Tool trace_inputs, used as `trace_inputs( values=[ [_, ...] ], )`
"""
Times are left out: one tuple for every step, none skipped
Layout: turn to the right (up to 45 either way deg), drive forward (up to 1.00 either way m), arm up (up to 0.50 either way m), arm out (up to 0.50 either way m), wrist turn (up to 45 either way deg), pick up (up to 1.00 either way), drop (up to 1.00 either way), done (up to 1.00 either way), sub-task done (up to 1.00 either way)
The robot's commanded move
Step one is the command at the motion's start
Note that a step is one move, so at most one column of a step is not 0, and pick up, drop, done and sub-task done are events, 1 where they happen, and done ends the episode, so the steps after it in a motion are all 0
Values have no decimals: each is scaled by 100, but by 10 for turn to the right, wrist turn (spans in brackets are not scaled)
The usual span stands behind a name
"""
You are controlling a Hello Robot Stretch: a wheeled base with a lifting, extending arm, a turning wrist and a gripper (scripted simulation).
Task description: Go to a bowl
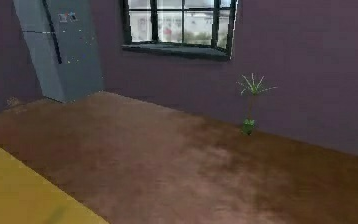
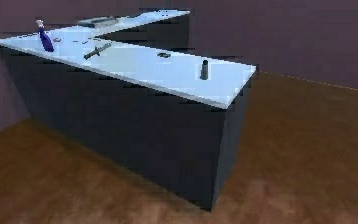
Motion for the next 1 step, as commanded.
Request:
trace_inputs(
  values=[
    [90, 0, 0, 0, 0, 0, 0, 0, 0]
  ],
)
